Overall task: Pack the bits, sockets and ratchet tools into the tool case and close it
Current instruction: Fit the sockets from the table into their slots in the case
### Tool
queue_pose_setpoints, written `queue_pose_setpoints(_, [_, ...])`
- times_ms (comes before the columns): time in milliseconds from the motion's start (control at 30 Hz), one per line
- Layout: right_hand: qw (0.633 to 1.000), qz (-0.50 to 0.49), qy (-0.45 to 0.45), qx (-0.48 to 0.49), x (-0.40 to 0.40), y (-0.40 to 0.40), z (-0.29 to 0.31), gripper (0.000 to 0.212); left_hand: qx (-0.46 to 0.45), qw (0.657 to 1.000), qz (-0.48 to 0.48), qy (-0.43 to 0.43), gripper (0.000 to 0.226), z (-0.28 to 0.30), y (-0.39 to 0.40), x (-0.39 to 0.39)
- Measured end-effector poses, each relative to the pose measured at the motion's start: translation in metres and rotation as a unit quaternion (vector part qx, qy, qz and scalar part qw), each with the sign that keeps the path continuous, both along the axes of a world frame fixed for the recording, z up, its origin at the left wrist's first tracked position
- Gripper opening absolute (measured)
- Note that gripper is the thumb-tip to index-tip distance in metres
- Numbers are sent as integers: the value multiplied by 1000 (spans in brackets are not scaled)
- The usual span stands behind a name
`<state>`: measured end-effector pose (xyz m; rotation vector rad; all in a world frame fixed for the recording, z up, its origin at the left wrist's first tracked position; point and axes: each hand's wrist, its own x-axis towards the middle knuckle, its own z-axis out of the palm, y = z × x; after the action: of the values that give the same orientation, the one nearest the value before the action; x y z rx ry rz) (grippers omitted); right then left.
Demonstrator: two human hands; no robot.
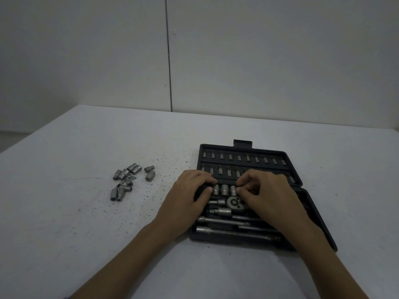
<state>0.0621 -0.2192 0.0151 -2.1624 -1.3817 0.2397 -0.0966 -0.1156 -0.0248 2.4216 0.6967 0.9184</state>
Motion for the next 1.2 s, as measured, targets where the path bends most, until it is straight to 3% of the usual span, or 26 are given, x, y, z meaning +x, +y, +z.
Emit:
queue_pose_setpoints(700, [999,35,-24,28,-15,5,3,9,4,1000,6,11,16,5,4,-5])
queue_pose_setpoints(933, [992,96,-74,25,-40,20,3,16,36,995,74,51,31,8,16,-26])
queue_pose_setpoints(1200, [985,127,-108,40,-69,44,-5,25,51,972,198,113,27,10,38,-48])
